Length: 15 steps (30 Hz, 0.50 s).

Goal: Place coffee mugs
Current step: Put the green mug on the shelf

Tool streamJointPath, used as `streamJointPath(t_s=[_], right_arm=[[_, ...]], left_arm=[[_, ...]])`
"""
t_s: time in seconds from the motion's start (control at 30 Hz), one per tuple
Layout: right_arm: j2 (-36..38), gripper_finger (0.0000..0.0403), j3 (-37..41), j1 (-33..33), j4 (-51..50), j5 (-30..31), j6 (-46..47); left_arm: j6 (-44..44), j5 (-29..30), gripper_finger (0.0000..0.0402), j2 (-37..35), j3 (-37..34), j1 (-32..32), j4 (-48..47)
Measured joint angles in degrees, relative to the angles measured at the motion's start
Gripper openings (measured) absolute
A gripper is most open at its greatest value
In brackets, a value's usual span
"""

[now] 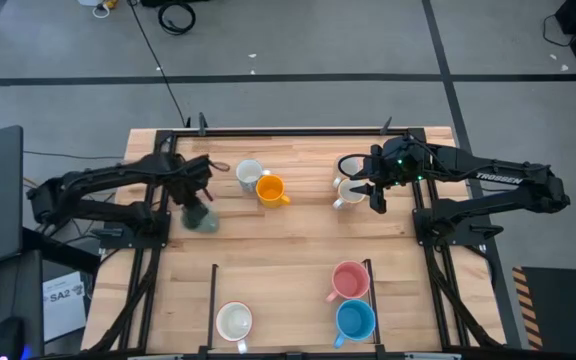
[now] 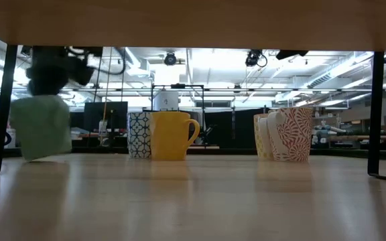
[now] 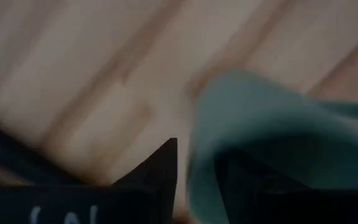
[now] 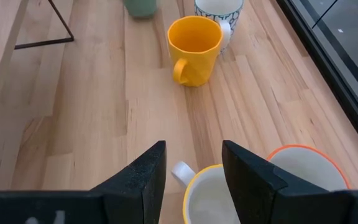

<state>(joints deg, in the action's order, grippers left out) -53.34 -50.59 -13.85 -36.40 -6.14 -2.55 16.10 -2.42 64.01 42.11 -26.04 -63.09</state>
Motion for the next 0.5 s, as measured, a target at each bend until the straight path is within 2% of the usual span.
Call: streamJointPath(t_s=[0.5], right_arm=[[0.0, 0.0162, 0.0, 0.0, 0.8, 0.0, 0.0]], left_arm=[[1.3, -1.3, 0.0110, 0.1, -0.3, -0.1, 1.0]])
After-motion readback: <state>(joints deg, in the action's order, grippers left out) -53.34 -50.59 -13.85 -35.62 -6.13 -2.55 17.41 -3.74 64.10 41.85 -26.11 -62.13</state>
